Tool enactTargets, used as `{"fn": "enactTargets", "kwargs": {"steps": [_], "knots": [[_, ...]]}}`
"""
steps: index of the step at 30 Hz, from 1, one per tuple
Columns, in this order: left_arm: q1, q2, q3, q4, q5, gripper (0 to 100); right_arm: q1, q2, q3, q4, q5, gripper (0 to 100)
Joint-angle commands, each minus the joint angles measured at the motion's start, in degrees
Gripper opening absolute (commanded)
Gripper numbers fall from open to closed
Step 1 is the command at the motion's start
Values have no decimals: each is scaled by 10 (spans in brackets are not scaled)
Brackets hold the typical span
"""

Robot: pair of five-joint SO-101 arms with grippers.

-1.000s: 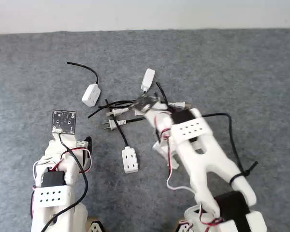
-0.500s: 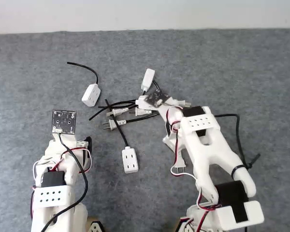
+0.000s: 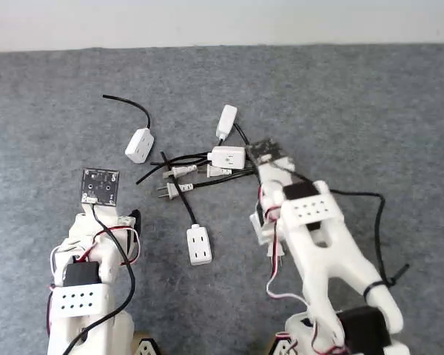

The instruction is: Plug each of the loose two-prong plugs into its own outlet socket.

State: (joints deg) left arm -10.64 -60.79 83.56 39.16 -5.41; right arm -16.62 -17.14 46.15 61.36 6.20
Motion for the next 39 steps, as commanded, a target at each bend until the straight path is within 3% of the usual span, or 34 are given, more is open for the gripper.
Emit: {"fn": "enactTargets", "kwargs": {"steps": [1, 6, 11, 39], "knots": [[1, -9, -20, -17, -5, 193, -16, -35, 18, -35, 3, 183], [1, -9, -20, -17, -5, 193, -12, -29, 21, -63, 4, 173], [0, -9, -20, -17, -6, 193, 13, -29, 28, -87, 4, 95], [0, -9, -20, -17, -7, 193, 14, -29, 59, -109, 4, 95]]}}
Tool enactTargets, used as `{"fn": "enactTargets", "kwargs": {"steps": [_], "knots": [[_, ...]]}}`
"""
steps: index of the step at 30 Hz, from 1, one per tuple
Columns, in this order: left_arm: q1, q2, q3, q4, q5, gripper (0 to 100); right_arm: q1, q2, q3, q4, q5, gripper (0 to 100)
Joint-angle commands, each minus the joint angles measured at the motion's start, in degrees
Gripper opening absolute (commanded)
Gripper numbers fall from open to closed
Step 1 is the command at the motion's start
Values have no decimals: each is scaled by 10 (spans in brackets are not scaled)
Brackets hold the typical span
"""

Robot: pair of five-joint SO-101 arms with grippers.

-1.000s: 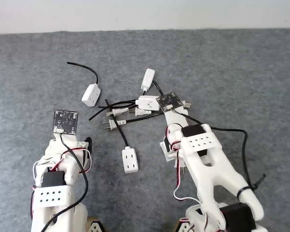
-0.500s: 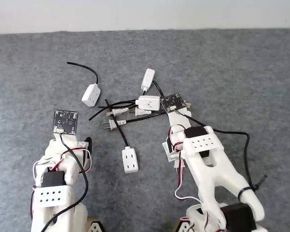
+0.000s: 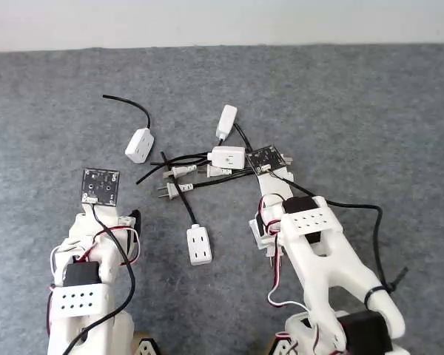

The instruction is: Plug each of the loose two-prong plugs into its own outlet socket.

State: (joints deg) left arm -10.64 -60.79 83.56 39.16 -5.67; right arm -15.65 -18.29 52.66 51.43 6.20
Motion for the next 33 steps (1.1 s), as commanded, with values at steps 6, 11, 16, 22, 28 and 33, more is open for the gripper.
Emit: {"fn": "enactTargets", "kwargs": {"steps": [6, 11, 16, 22, 28, 33], "knots": [[0, -9, -20, -17, -4, 193, 18, 9, -10, -18, 1, 92], [0, -9, -20, -16, -4, 193, 18, 18, -17, -16, -3, 91], [-1, -9, -20, -16, -4, 193, 19, 18, -17, -16, -15, 90], [-1, -9, -20, -16, -4, 193, 20, 20, -18, -16, -15, 5], [-1, -9, -20, -17, -4, 193, 37, 18, -18, -15, -15, 8], [-1, -9, -20, -17, -4, 193, 36, 15, -42, 29, -15, 8]]}}
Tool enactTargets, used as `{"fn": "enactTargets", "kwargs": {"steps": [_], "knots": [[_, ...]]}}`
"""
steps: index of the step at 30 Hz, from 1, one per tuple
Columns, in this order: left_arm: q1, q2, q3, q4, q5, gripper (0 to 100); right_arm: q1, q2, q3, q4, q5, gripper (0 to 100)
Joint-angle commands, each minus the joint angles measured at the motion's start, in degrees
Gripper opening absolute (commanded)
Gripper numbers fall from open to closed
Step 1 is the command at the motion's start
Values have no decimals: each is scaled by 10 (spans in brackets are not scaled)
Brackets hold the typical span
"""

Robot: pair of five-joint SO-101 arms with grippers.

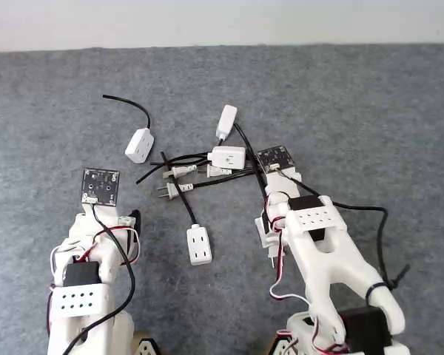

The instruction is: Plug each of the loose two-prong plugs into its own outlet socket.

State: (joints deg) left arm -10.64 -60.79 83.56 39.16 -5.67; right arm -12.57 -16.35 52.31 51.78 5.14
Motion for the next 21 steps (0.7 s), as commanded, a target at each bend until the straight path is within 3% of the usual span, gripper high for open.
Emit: {"fn": "enactTargets", "kwargs": {"steps": [1, 12, 16, 21], "knots": [[0, -9, -20, -17, -3, 193, 3, -8, -47, 38, -4, 8], [12, 17, -23, -18, -1, 191, -80, -195, -169, 224, 30, 8], [10, 112, -63, -38, -1, 191, -98, -198, -245, 273, 29, 8], [13, 268, -133, -38, -6, 192, -186, -204, -234, 230, -23, 8]]}}
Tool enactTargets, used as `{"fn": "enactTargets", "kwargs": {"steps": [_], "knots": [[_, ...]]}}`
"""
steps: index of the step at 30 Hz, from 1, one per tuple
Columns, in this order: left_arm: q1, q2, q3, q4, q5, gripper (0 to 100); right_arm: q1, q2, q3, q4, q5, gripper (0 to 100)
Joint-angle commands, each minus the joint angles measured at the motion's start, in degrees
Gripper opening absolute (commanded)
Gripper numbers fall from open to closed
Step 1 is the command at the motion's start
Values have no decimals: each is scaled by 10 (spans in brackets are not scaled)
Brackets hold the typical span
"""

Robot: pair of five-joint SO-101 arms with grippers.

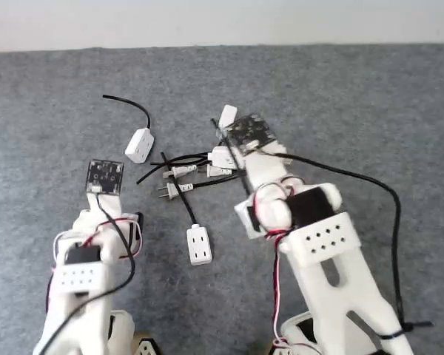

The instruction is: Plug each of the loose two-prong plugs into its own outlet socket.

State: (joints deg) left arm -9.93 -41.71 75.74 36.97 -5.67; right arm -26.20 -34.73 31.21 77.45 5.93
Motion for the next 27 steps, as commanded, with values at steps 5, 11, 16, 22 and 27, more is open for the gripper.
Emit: {"fn": "enactTargets", "kwargs": {"steps": [5, 11, 16, 22, 27], "knots": [[16, 173, -120, 30, -57, 192, -150, -21, 3, -78, -33, 8], [33, 200, -142, 61, -91, 192, -173, -21, 2, -111, -34, 8], [39, 202, -142, 69, -118, 192, -174, -33, 5, -119, -36, 8], [41, 201, -140, 74, -156, 192, -205, -80, 61, -160, -31, 8], [42, 200, -140, 74, -157, 192, -204, -72, 76, -180, -31, 8]]}}
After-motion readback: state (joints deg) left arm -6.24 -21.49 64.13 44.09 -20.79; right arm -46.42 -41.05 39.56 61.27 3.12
